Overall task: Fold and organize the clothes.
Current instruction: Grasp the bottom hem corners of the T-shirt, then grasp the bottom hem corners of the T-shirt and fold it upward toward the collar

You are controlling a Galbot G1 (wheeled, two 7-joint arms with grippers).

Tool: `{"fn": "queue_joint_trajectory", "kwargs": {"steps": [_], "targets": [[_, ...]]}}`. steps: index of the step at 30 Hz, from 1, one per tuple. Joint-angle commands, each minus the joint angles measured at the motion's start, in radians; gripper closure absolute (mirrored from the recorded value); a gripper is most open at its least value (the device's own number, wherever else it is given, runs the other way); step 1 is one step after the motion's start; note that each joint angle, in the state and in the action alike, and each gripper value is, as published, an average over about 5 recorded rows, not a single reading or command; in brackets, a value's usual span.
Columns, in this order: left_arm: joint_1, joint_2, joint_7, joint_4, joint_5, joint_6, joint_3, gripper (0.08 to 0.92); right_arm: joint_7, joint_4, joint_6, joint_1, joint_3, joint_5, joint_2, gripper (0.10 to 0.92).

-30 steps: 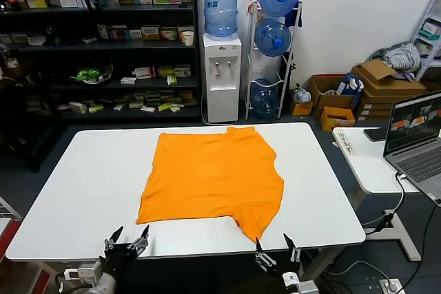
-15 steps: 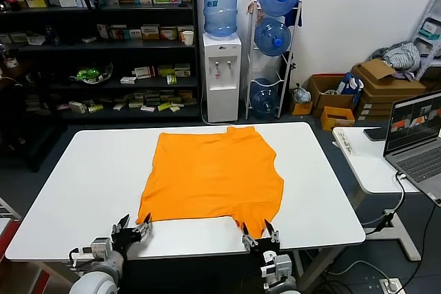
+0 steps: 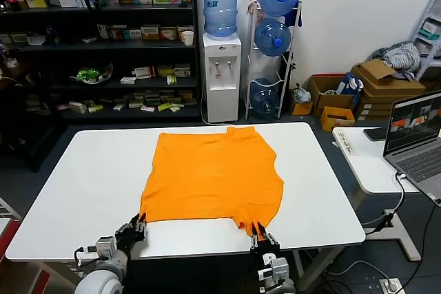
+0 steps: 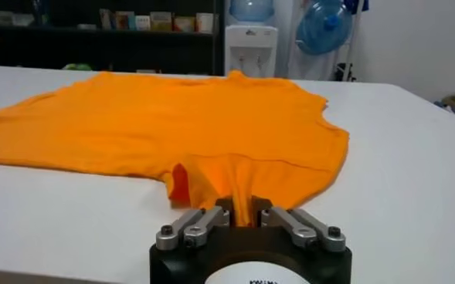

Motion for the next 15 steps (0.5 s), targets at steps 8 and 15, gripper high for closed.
{"fn": "queue_joint_trajectory", "kwargs": {"steps": [8,15], "targets": [[0.113,0.031,-0.046,-0.208,-0.076,-0.006,-0.019,0.903,0.042,0.158,0.030,-0.106,-0.008,0.050,-0.046,0.899],[0.360,0.102,-0.076,-0.418,-0.085,-0.017,-0.089,0.903,0.068,0.353,0.078,-0.319,0.011,0.041,-0.135,0.899]]}}
